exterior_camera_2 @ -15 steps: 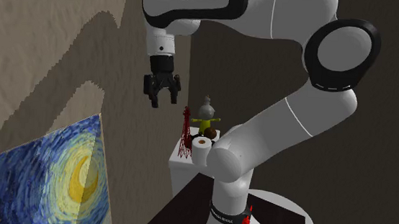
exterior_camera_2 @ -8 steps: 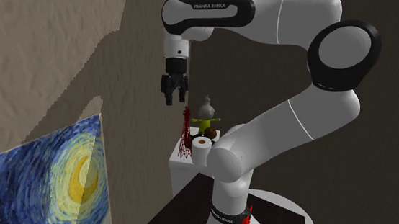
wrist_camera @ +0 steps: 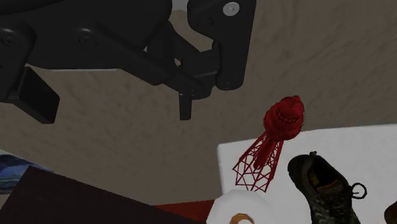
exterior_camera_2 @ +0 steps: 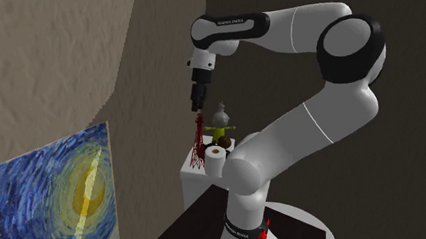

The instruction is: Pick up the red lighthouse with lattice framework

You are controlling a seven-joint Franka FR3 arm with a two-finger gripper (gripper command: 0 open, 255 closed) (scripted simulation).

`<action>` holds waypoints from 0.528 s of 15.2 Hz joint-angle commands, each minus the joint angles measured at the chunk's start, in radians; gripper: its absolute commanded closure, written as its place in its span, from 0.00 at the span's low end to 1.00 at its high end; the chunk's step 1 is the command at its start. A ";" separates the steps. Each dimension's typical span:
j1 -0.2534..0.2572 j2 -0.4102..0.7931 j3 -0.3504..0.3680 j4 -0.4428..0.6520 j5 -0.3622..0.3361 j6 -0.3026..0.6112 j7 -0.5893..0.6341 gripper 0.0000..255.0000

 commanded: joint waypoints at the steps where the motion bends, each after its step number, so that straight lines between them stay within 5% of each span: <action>1: 0.022 0.032 -0.074 0.024 -0.016 0.035 -0.107 0.00; 8: 0.173 0.221 -0.362 0.185 0.018 0.140 -0.477 0.00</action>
